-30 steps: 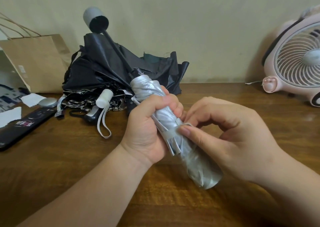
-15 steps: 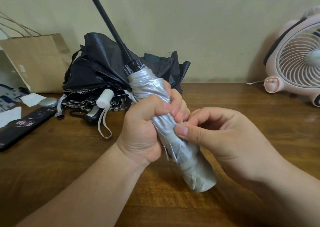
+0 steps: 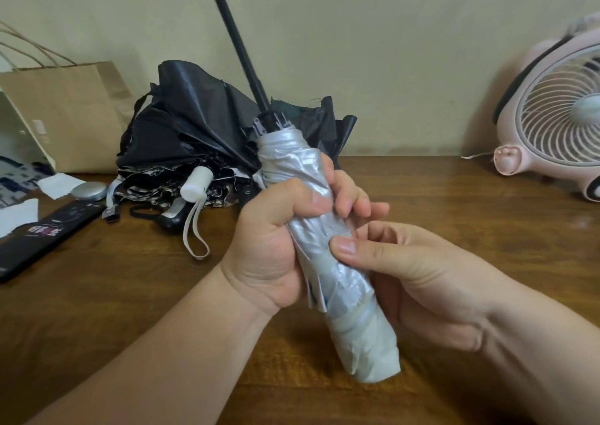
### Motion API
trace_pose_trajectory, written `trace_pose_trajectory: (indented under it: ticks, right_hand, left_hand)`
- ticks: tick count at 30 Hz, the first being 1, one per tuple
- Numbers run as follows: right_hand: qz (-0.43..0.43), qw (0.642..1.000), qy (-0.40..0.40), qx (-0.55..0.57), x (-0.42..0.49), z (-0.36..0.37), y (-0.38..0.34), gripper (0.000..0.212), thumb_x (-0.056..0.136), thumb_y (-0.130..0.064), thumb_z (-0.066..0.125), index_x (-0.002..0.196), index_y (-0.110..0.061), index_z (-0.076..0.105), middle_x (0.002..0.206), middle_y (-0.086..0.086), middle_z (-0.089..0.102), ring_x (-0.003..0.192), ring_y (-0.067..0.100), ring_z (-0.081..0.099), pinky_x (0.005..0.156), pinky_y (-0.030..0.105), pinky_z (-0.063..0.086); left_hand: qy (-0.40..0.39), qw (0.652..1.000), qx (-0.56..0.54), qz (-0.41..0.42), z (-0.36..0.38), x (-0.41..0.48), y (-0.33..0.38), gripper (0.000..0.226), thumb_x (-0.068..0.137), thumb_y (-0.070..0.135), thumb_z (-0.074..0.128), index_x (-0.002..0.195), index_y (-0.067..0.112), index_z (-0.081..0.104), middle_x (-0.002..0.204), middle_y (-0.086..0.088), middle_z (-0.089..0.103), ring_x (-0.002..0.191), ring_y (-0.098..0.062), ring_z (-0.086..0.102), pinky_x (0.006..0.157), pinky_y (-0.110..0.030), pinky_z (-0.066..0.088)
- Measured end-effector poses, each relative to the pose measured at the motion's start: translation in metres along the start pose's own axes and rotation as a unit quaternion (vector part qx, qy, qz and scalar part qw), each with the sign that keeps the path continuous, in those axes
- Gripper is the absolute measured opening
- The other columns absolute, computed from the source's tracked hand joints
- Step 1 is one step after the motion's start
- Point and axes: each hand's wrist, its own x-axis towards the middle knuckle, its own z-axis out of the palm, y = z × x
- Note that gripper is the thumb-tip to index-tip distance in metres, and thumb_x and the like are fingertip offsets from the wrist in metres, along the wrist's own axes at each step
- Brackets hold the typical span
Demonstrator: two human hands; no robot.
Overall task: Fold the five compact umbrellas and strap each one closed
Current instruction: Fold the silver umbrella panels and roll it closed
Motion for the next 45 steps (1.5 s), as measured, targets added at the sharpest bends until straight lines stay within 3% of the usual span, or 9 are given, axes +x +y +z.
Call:
trace_pose_trajectory:
  ticks: [5, 9, 14, 18, 24, 32, 38, 42, 45]
  right_hand:
    - [-0.045, 0.993, -0.017, -0.105, -0.003, -0.013, -0.001, 0.047, 0.076, -0.013, 0.084, 0.109, 0.017, 0.066, 0.115, 0.04, 0.064, 0.105, 0.043, 0.064, 0.104, 0.065, 0.047]
    - [-0.161, 0.957, 0.04, -0.238, -0.005, -0.017, -0.003, 0.042, 0.075, -0.021, 0.09, 0.096, 0.01, 0.072, 0.099, 0.044, 0.063, 0.084, 0.045, 0.064, 0.084, 0.075, 0.045]
    - [-0.303, 0.869, 0.17, -0.353, -0.006, -0.016, -0.009, 0.02, 0.076, -0.023, 0.088, 0.085, -0.009, 0.076, 0.085, 0.01, 0.076, 0.08, 0.026, 0.072, 0.075, 0.052, 0.058]
    - [-0.227, 0.835, 0.134, -0.483, -0.021, -0.026, -0.028, 0.03, 0.074, -0.043, 0.087, 0.077, -0.017, 0.073, 0.074, 0.003, 0.072, 0.064, 0.016, 0.063, 0.061, 0.043, 0.054]
    - [-0.417, 0.851, 0.246, -0.202, -0.035, -0.049, -0.052, 0.052, 0.071, -0.073, 0.074, 0.081, -0.021, 0.07, 0.075, 0.012, 0.066, 0.053, 0.026, 0.057, 0.044, 0.031, 0.043]
    - [-0.454, 0.793, 0.4, -0.065, -0.038, -0.048, -0.061, 0.036, 0.087, -0.043, 0.067, 0.099, -0.012, 0.055, 0.066, 0.006, 0.055, 0.044, 0.018, 0.046, 0.043, 0.027, 0.033]
    - [-0.436, 0.781, 0.415, -0.169, -0.038, -0.048, -0.063, 0.033, 0.076, -0.053, 0.08, 0.073, -0.029, 0.058, 0.065, -0.007, 0.047, 0.059, 0.016, 0.042, 0.065, 0.038, 0.036]
    - [-0.375, 0.782, 0.407, -0.287, -0.033, -0.045, -0.055, 0.056, 0.076, -0.064, 0.079, 0.067, -0.016, 0.05, 0.06, -0.002, 0.048, 0.056, 0.015, 0.046, 0.062, 0.038, 0.039]
    - [-0.333, 0.781, 0.382, -0.366, -0.034, -0.043, -0.054, 0.074, 0.082, -0.071, 0.066, 0.078, 0.002, 0.052, 0.059, 0.01, 0.045, 0.053, 0.015, 0.044, 0.057, 0.033, 0.037]
  left_hand:
    - [0.127, 0.97, 0.201, -0.045, 0.003, -0.002, -0.009, 0.022, 0.078, 0.008, 0.067, 0.093, -0.005, 0.06, 0.082, -0.019, 0.06, 0.084, -0.034, 0.066, 0.08, -0.054, 0.056]
    - [0.138, 0.944, 0.296, -0.041, 0.01, -0.005, -0.003, 0.022, 0.073, 0.032, 0.081, 0.09, 0.025, 0.069, 0.082, -0.002, 0.068, 0.078, -0.022, 0.067, 0.073, -0.041, 0.054]
    - [0.173, 0.876, 0.444, -0.072, 0.021, -0.004, -0.004, 0.049, 0.069, 0.068, 0.081, 0.105, 0.038, 0.069, 0.099, 0.014, 0.076, 0.095, -0.005, 0.072, 0.091, -0.036, 0.057]
    - [0.144, 0.86, 0.468, -0.143, 0.017, 0.001, 0.008, 0.024, 0.081, 0.049, 0.082, 0.094, 0.031, 0.073, 0.088, 0.008, 0.077, 0.084, -0.01, 0.073, 0.086, -0.04, 0.059]
    - [0.03, 0.695, 0.669, -0.263, 0.0, 0.0, 0.05, 0.032, 0.078, 0.037, 0.082, 0.077, 0.019, 0.056, 0.06, 0.005, 0.061, 0.051, -0.01, 0.062, 0.055, -0.027, 0.053]
    - [-0.06, 0.633, 0.732, -0.244, 0.01, -0.006, 0.042, 0.035, 0.073, 0.051, 0.082, 0.094, 0.04, 0.056, 0.091, 0.02, 0.066, 0.077, 0.0, 0.063, 0.068, -0.023, 0.05]
    - [-0.002, 0.669, 0.712, -0.215, 0.044, -0.009, 0.031, 0.036, 0.076, 0.07, 0.07, 0.096, 0.047, 0.049, 0.095, 0.013, 0.065, 0.082, -0.002, 0.062, 0.071, -0.028, 0.053]
    - [0.065, 0.535, 0.832, -0.128, 0.058, -0.01, 0.012, 0.036, 0.086, 0.077, 0.051, 0.099, 0.044, 0.045, 0.083, 0.017, 0.057, 0.076, -0.002, 0.054, 0.063, -0.024, 0.046]
    - [0.065, 0.504, 0.855, -0.106, 0.053, -0.007, 0.009, 0.025, 0.096, 0.059, 0.047, 0.088, 0.035, 0.045, 0.075, 0.015, 0.053, 0.069, -0.003, 0.051, 0.056, -0.025, 0.039]
